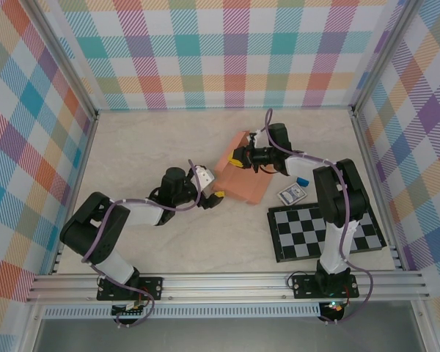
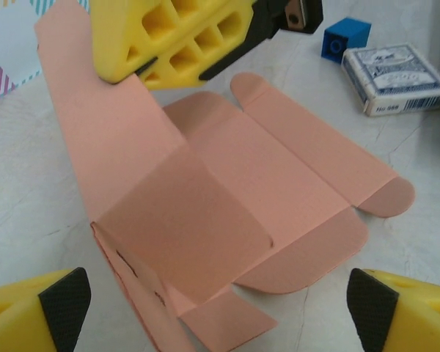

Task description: Fold the paper box

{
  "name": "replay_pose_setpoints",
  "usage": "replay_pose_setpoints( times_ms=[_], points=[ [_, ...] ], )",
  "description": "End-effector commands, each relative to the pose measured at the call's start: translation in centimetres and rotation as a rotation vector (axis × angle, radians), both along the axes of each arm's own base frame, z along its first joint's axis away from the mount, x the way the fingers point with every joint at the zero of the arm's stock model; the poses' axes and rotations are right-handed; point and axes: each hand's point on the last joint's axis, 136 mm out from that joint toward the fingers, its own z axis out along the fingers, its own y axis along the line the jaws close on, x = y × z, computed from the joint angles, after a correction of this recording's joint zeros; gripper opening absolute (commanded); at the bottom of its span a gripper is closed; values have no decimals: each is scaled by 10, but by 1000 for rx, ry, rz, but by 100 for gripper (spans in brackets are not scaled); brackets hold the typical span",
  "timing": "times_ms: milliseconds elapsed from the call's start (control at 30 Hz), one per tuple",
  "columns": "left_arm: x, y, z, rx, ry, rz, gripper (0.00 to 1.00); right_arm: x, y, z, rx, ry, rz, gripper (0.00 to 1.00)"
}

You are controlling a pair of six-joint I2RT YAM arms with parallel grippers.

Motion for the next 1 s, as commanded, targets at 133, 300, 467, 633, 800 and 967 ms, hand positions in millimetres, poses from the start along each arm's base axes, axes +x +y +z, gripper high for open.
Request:
replay_pose_setpoints(
  times_ms=[133,300,467,633,800,967],
  points=[
    [-51,-1,41,-35,3,-166,97,-16,4,11,5,-55,130,0],
    [-46,28,39,32,-28,-61,100,-21,6,4,14,-46,170,0],
    [-33,36,21,109,-28,-32,98,-20,7,-1,22,-38,174,0],
    [-28,35,9,204,-22,-113,97,-21,8,-7,28,-21,186,0],
    [-26,36,-5,231,2,-148,96,-20,8,-11,30,-8,190,0],
    [-8,26,-1,175,-3,-106,92,-22,8,-11,27,0,186,0]
  ],
)
